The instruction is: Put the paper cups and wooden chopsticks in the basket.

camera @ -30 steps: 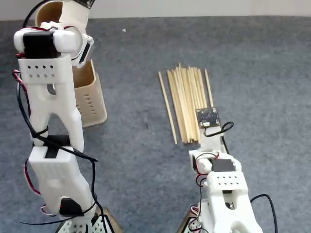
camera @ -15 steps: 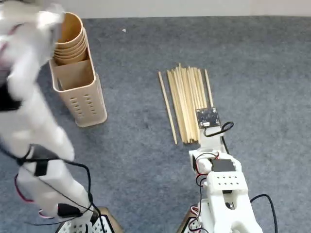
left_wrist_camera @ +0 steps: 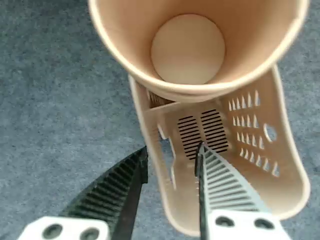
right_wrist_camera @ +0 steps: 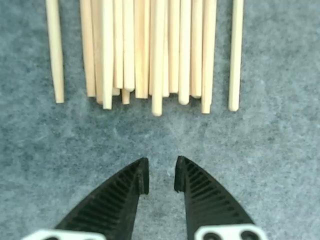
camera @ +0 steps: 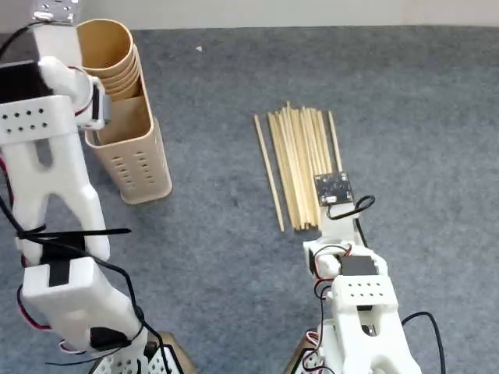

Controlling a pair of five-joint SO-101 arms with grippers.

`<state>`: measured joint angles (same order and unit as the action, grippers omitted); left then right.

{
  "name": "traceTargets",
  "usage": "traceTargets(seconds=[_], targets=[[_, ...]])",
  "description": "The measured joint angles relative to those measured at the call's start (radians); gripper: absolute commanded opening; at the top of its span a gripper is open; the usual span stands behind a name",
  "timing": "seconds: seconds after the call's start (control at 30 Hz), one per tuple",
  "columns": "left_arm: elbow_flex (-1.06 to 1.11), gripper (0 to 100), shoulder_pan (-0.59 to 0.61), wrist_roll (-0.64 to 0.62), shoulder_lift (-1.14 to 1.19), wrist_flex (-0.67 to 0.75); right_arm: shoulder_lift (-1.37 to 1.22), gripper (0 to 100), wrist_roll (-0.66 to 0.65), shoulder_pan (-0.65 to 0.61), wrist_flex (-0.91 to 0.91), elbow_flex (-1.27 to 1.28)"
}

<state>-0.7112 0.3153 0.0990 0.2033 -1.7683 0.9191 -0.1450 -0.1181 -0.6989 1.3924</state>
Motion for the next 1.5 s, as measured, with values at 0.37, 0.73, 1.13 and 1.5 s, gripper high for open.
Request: traceTargets(seconds=[0.37,0.73,1.13,1.5], targets=[[0.218,3,-0.017,-0.011,0.153,0.026,0.0,10.5,0.0,0.0,0.0,0.0],[0.221,0,-0.152,0.137,0.261,0.032,0.0,10.5,0.0,0.0,0.0,0.0],[0.117,0,-0.238,0.091,0.276,0.005,0.0,10.5,0.0,0.0,0.0,0.0],[0.121,0,-0.239,-0.023,0.161,-0.006,-0.002,10.5,0.0,0.0,0.002,0.0]])
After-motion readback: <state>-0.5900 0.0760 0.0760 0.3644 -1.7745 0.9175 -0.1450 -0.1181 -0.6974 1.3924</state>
